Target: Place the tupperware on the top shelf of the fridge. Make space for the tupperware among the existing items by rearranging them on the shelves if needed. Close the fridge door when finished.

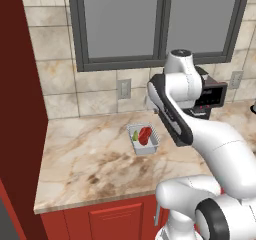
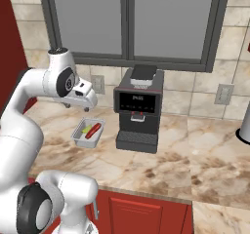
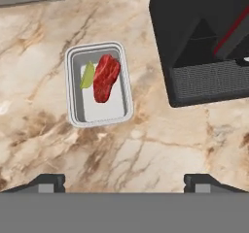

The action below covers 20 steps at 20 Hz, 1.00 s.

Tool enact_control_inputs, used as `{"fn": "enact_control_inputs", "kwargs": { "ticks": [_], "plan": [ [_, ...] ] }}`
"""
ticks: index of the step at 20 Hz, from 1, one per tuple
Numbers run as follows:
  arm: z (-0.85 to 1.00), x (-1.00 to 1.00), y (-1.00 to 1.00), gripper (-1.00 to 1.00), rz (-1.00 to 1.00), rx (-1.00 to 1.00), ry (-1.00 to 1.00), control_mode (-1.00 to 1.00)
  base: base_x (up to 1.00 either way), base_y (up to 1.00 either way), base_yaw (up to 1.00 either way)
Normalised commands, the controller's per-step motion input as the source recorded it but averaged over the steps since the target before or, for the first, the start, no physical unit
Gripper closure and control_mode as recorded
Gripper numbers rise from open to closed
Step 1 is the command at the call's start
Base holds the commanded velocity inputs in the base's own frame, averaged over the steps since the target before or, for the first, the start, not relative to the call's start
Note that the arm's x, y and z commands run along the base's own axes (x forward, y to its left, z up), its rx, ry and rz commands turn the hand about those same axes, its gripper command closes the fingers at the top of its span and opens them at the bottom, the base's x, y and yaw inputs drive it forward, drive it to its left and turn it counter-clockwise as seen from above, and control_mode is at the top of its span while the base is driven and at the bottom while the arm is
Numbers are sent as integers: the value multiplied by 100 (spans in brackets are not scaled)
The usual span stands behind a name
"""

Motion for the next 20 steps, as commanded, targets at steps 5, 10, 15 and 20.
{"fn": "enact_control_inputs", "kwargs": {
  "ticks": [5, 10, 15, 20],
  "plan": [
    [-33, -1, 13, -100, -38, 2, -4, -100, 0, 0, 0],
    [-5, 0, 0, -100, -32, 12, 2, -100, 0, 0, 0],
    [-1, 21, -1, -100, -13, 3, 4, -100, 0, 0, 0],
    [-4, 31, -10, -100, -6, 0, 5, -100, 0, 0, 0]
  ]
}}
